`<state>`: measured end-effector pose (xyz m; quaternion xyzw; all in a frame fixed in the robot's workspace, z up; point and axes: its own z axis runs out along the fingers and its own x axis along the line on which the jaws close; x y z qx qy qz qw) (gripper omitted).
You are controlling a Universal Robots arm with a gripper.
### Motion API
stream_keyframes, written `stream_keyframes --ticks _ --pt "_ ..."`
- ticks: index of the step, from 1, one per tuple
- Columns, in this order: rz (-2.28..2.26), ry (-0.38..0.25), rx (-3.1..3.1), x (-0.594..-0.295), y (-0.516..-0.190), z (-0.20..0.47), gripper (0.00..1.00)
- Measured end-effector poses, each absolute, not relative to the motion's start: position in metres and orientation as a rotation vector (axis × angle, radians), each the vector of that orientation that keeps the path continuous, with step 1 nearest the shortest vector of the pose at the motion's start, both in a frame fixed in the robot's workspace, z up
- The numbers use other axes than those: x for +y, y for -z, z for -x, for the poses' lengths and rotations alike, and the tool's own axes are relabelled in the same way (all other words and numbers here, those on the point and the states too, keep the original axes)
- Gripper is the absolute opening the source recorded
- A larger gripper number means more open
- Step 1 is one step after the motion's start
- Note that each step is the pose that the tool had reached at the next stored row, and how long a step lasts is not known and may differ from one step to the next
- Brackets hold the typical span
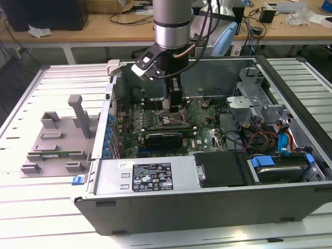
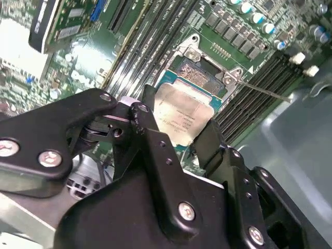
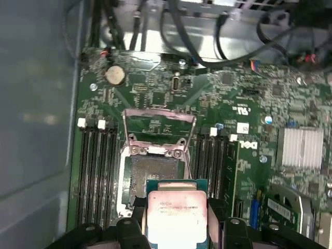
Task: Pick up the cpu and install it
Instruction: 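Place the cpu into insertion slot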
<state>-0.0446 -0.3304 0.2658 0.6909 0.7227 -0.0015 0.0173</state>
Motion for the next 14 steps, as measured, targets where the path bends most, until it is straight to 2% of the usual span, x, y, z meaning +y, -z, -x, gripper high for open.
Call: stream_keyframes --ticks 14 --pt "-2.167 0.018 2.214 -0.329 -0.248 0.045 0.55"
